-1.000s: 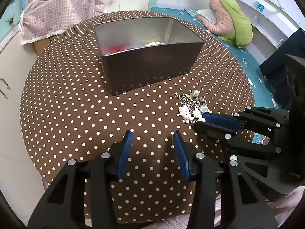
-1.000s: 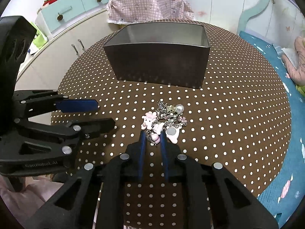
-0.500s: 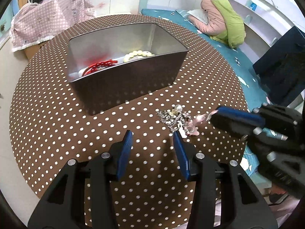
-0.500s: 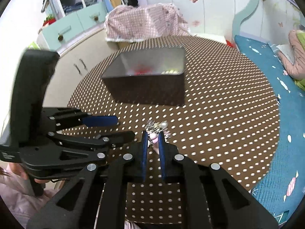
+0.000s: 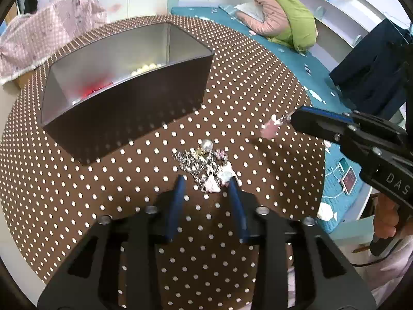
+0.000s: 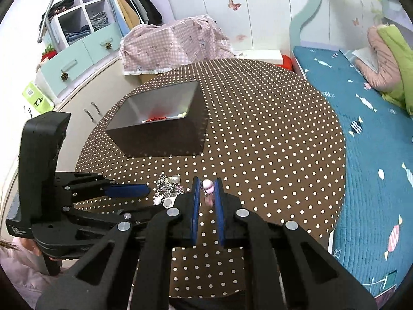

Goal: Organize jewelry

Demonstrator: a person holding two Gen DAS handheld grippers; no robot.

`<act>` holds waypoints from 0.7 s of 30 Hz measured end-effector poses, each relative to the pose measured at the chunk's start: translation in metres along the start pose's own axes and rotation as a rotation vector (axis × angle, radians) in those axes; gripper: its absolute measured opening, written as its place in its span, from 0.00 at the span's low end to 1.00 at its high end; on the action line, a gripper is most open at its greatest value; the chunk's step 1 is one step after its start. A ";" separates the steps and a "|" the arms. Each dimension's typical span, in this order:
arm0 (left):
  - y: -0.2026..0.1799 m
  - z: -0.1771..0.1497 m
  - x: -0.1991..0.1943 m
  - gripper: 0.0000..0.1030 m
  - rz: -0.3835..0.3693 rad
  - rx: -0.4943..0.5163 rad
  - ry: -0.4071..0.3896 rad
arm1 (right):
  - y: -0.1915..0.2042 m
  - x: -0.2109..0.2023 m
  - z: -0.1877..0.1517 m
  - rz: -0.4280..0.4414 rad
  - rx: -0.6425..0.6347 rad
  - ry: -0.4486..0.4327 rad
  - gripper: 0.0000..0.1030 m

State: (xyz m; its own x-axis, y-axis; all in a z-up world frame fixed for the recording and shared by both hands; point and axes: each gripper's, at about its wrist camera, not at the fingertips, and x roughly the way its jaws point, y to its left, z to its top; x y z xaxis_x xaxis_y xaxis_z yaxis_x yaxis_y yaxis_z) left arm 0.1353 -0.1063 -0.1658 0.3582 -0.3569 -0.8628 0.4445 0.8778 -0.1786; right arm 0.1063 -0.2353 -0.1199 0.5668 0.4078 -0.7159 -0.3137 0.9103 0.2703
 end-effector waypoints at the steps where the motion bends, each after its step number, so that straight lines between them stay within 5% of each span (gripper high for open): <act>1: 0.000 0.003 0.003 0.18 -0.009 -0.003 0.004 | -0.001 -0.001 -0.001 0.002 0.004 0.001 0.10; 6: -0.002 0.002 0.003 0.11 0.006 0.007 -0.001 | -0.004 0.002 -0.003 0.015 0.009 0.006 0.10; 21: 0.022 -0.022 -0.048 0.11 0.037 -0.042 -0.077 | -0.001 -0.001 -0.001 0.026 0.002 0.000 0.10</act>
State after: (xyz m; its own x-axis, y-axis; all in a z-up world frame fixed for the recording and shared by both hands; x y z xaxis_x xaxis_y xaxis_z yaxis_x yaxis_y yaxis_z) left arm 0.1098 -0.0630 -0.1384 0.4369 -0.3461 -0.8303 0.3957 0.9029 -0.1682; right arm 0.1050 -0.2368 -0.1201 0.5584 0.4315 -0.7085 -0.3272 0.8994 0.2899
